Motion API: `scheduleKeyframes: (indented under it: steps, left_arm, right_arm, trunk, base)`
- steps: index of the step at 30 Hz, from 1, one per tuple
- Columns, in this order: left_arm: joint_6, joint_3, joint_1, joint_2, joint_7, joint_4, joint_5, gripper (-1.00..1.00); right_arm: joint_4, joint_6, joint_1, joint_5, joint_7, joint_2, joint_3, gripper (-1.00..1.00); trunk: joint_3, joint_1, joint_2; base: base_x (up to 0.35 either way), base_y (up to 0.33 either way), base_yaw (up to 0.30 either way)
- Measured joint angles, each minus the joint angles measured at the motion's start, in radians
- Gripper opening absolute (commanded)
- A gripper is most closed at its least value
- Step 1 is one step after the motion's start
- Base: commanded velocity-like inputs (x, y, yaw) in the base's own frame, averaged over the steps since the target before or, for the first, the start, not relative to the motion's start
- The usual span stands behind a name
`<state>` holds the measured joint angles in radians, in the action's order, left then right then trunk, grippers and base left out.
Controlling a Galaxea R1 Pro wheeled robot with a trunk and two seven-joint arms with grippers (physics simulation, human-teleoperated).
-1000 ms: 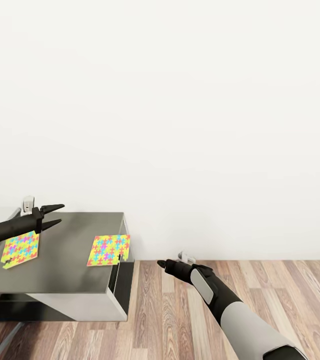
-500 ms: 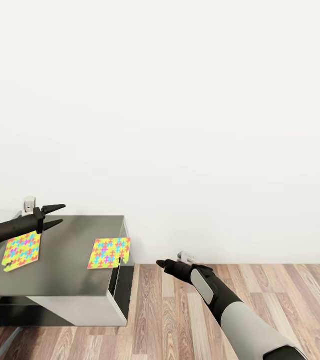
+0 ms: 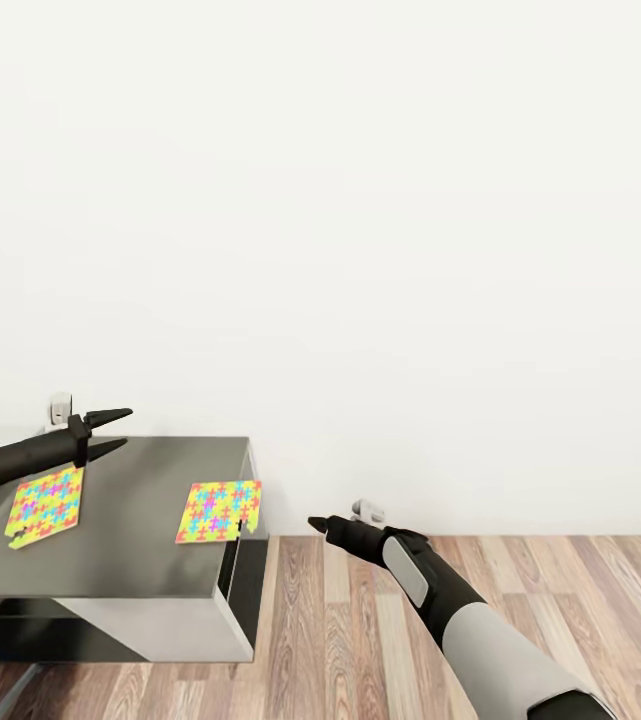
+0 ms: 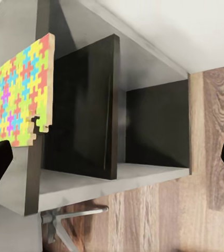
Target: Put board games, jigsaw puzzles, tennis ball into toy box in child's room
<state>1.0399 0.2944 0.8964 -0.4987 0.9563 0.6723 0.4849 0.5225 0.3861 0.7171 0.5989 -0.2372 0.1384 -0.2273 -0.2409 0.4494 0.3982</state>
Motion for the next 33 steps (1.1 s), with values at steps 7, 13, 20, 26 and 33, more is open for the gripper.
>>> scheduleKeyframes:
  steps: [7,13,20,26,33]
  left_arm:
    - [-0.001,0.0,0.0,0.0,0.0,0.0,0.0,1.0]
    - [-0.001,0.0,0.0,0.001,0.0,0.0,0.0,1.0]
    - [-0.001,0.0,-0.001,0.003,0.0,0.0,0.001,1.0]
    - [-0.001,0.0,-0.002,0.004,0.0,0.0,0.003,1.0]
    - [-0.001,0.001,-0.005,0.016,0.001,0.0,0.005,1.0]
  right_arm:
    - [0.0,0.001,0.0,0.0,-0.001,0.0,0.001,1.0]
    - [0.0,0.0,0.0,0.0,-0.002,0.0,0.002,1.0]
    - [0.0,0.0,0.0,0.001,-0.002,0.0,0.002,1.0]
    - [0.0,-0.001,0.0,0.002,-0.003,0.001,0.002,1.0]
    - [0.0,-0.002,-0.001,0.002,-0.005,0.001,0.003,1.0]
  trunk:
    - [0.012,0.0,0.0]
    - [0.021,0.0,0.0]
    - [0.033,0.0,0.0]
    - [0.043,0.0,0.0]
    - [0.054,0.0,0.0]
  base:
    - [0.0,0.0,0.0]
    - [0.0,0.0,0.0]
    - [0.0,0.0,0.0]
    - [0.0,0.0,0.0]
    - [0.0,0.0,0.0]
